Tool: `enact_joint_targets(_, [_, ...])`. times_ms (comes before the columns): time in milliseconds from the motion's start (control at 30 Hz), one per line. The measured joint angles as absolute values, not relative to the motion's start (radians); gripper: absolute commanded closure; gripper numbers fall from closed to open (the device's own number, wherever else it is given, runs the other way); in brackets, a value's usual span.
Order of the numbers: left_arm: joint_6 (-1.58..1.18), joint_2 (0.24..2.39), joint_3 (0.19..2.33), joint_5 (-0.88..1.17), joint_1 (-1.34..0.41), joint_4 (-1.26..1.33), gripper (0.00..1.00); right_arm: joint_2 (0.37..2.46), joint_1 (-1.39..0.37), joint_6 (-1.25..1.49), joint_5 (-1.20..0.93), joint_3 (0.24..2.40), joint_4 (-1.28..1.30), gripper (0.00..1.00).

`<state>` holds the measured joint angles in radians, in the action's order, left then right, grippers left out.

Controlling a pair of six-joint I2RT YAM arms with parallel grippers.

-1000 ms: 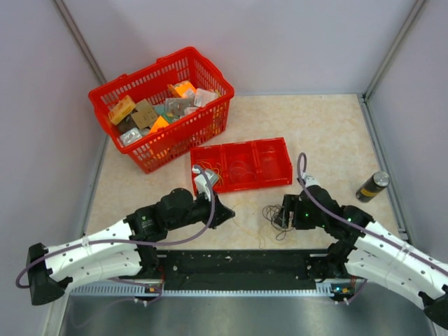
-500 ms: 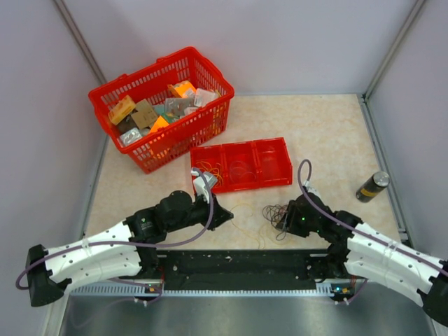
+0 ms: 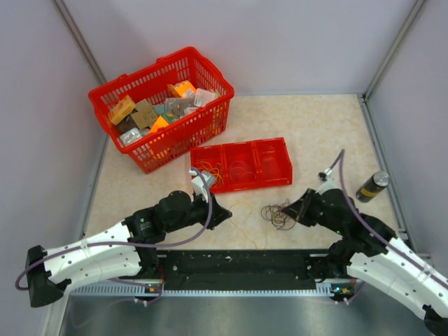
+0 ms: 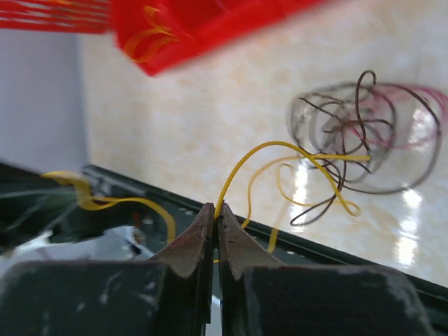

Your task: Untangle the cables

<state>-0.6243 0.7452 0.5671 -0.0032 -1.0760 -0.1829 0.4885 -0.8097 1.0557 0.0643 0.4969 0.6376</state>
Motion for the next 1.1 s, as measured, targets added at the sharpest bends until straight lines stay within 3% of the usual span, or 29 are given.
enact_joint_targets(233, [-0.608,0.722,0.579,-0.025,-1.075,-0.2,1.0,0.382,-0.81,0.931,0.11,0.794,0.662,1.0])
enact_joint_targets(500, [-0.599,0.66,0.585,-0.04,-1.075,-0.203,1.0,0.411,-0.81,0.767,0.124,0.885,0.635,1.0])
enact_joint_targets(733, [-0.599,0.669,0.607,-0.052,-1.075,-0.203,1.0,0.684,-0.81,0.699,-0.073,0.842,0.484,1.0])
enact_joint_targets(967, [-0.526,0.852,0.807,-0.291,-1.052,-0.322,1.0,0.9,-0.811,0.702,-0.185,0.745,0.164,1.0])
enact_joint_targets(1100, [-0.479,1.022,0.97,-0.442,-0.935,-0.375,1.0,1.053,-0.812,0.694,-0.204,0.759,-0.115,1.0])
